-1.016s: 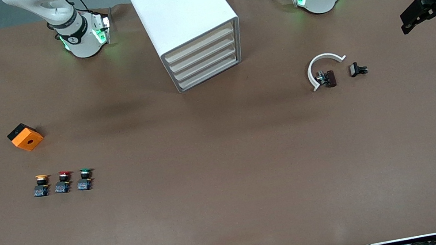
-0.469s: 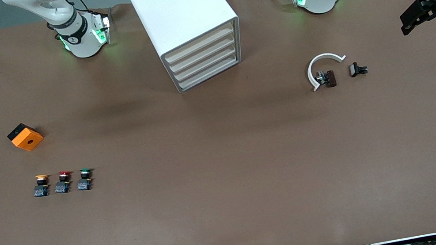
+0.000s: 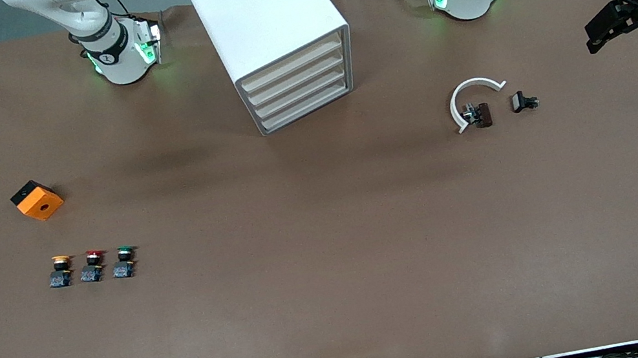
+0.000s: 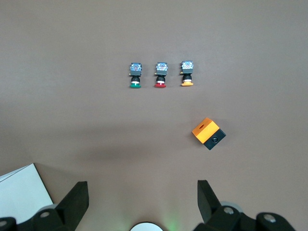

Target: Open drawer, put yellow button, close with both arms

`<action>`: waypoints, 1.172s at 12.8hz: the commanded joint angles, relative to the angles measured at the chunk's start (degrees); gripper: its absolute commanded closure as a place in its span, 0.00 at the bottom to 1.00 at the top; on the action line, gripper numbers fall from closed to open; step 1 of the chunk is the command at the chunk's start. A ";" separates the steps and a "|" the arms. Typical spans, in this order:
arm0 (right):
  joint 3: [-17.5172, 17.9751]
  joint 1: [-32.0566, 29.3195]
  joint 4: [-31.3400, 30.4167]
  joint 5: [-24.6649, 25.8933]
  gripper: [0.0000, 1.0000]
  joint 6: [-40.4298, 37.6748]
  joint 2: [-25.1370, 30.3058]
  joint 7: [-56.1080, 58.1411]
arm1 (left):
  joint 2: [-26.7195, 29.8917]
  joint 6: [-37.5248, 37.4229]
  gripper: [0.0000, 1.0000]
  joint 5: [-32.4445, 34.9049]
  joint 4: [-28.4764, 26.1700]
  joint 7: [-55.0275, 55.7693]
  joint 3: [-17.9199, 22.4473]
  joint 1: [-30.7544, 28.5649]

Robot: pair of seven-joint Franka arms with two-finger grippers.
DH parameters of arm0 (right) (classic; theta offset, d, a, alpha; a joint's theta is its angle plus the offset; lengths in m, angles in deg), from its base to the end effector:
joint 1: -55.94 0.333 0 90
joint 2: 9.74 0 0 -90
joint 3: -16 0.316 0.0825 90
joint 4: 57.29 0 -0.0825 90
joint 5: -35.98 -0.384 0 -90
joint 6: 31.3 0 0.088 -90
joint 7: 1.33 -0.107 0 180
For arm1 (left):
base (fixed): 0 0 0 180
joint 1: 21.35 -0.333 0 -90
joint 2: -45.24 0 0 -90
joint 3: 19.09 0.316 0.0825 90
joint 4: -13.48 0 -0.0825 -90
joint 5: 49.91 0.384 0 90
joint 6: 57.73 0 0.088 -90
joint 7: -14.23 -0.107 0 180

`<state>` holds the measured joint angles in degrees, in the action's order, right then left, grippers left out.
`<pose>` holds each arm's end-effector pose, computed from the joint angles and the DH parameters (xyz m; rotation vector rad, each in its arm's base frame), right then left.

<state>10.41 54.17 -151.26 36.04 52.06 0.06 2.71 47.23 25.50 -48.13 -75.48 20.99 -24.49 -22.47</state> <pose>0.4832 -0.0675 0.6708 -3.1233 0.0883 0.0208 0.5302 -0.0370 0.6418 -3.0989 -0.0714 0.0959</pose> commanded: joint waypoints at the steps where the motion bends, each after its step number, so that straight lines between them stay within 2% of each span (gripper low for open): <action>1: -0.04 0.01 -1.21 -0.67 0.00 0.23 1.44 -0.09 | -1.28 -0.62 0.00 0.06 1.16 -0.43 -0.13 0.24; 5: -0.13 0.01 -1.21 -0.67 0.00 0.23 1.44 -0.09 | -2.87 -0.53 0.00 -2.21 1.33 0.61 -0.31 0.86; 9: -0.13 0.01 -1.21 -0.67 0.00 0.23 1.44 -0.09 | -6.11 -0.53 0.00 -3.98 1.33 7.98 -0.75 2.00; 11: -0.13 0.01 -1.21 -0.67 0.00 0.23 1.44 -0.09 | -9.36 0.00 0.00 -4.07 1.33 13.33 -1.19 5.06; 15: -0.04 0.01 -1.21 -0.67 0.00 0.14 1.44 -0.09 | -19.46 0.17 0.00 -5.55 5.81 29.40 -1.19 10.95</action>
<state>10.40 54.17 -151.33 36.04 52.06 0.08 2.71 33.07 26.51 -52.26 -74.10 44.03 -25.64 -13.38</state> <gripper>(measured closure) 0.000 0.000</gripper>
